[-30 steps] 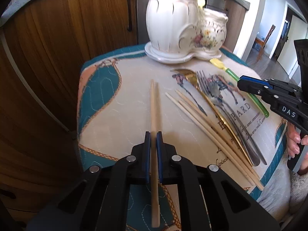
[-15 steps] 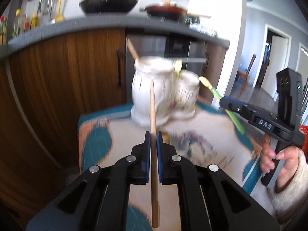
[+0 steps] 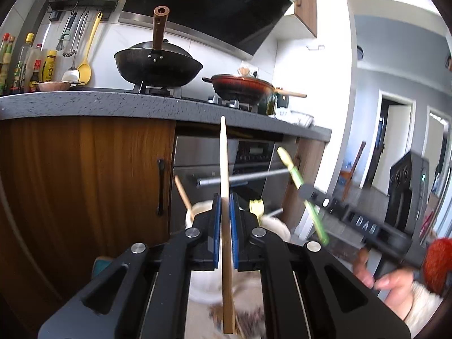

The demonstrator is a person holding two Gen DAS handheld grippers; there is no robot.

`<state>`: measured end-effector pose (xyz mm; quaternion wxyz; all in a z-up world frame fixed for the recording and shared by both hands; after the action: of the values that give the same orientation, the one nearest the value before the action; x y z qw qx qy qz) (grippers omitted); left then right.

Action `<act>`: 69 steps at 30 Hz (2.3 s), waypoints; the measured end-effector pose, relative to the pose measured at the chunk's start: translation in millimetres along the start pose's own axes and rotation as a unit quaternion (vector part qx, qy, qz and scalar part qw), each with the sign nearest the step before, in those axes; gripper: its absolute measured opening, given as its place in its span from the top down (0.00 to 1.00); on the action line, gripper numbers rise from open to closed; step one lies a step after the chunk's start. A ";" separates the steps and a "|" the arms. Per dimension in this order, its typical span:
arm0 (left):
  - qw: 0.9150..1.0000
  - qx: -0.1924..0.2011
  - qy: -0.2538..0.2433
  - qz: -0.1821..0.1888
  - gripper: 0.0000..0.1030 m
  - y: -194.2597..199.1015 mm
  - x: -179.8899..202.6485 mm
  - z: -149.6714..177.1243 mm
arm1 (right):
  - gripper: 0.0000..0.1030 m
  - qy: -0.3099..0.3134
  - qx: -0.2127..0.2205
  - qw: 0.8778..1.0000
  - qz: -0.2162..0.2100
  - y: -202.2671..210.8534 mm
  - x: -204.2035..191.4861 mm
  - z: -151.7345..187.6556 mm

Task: Organize utensils
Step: 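Lift the chopstick with the left gripper while the right carries the green utensil, then drop chopstick into tall vase with left gripper while right drops green utensil into cup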

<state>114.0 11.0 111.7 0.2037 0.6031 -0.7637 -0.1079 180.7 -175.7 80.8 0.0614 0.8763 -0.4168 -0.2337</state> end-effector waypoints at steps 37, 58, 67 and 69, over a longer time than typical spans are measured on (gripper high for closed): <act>0.999 0.014 -0.036 -0.008 0.94 -58.6 -8.9 9.9 | 0.90 0.059 0.010 0.994 0.096 -66.3 22.6 14.5; 1.000 -0.021 -0.017 0.000 0.66 -44.8 -23.8 30.3 | 0.90 0.061 0.008 0.992 0.112 -46.8 22.4 29.2; 0.999 -0.032 -0.006 -0.005 0.61 -37.7 -31.4 39.6 | 0.90 0.051 -0.011 0.992 0.116 -35.1 24.1 41.9; 0.999 -0.035 -0.005 -0.007 0.59 -36.8 -32.7 43.3 | 0.90 0.049 -0.014 0.992 0.117 -33.1 24.9 43.8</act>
<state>133.3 29.9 51.9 0.2204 0.6005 -0.7559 -0.1393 197.3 -169.4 23.2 0.1209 0.8312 -0.5092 -0.1878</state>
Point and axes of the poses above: each gripper's, at about its wrist camera, not at the fingertips, and y roughly against the way its jaws point, x to its right, z to its underside, the point moved 2 cm from there along -y, roughly the way its jaws point, and after that the axes turned 11 degrees about -x, right-handed, at the moved point
